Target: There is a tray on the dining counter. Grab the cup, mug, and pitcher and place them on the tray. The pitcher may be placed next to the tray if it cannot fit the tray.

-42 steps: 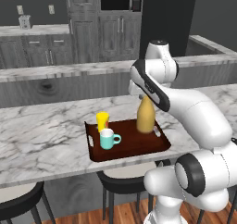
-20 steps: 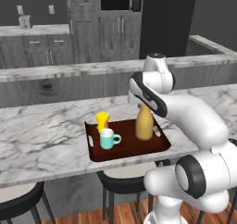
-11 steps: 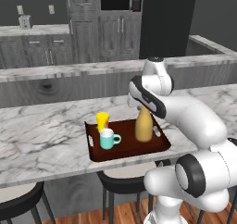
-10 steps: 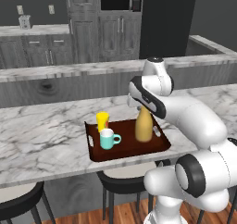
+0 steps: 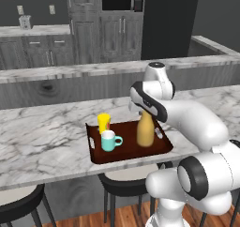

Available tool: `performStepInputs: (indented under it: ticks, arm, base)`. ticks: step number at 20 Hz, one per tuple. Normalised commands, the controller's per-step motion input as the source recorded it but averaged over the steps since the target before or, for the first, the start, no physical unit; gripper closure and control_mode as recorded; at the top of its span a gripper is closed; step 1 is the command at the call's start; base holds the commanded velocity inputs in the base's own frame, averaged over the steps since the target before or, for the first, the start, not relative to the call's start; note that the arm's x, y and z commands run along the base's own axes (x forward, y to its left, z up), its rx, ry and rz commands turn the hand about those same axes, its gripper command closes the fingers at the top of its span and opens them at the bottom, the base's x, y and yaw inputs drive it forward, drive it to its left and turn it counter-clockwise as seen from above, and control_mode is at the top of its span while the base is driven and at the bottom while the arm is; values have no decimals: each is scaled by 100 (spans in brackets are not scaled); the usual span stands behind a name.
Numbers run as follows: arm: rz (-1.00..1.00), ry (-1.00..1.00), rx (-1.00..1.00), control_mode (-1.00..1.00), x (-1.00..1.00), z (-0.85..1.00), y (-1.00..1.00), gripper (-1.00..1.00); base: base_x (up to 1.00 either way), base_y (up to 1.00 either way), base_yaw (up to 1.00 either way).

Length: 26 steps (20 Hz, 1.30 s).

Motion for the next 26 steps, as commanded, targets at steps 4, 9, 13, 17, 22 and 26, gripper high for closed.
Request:
performStepInputs:
  ticks: [4,9,13,17,22,26]
  arm:
    - [0,0,0,-100,0,-15,0,100]
    - [0,0,0,-100,1,-14,0,100]
    - [0,0,0,-100,1,-14,0,100]
    - [0,0,0,-100,3,-14,0,100]
    - [0,0,0,-100,5,-14,1,100]
    - [0,0,0,-100,3,-11,0,100]
  base:
    - [0,0,0]
    - [0,0,0]
    - [0,0,0]
    - [0,0,0]
    - [0,0,0]
    - [0,0,0]
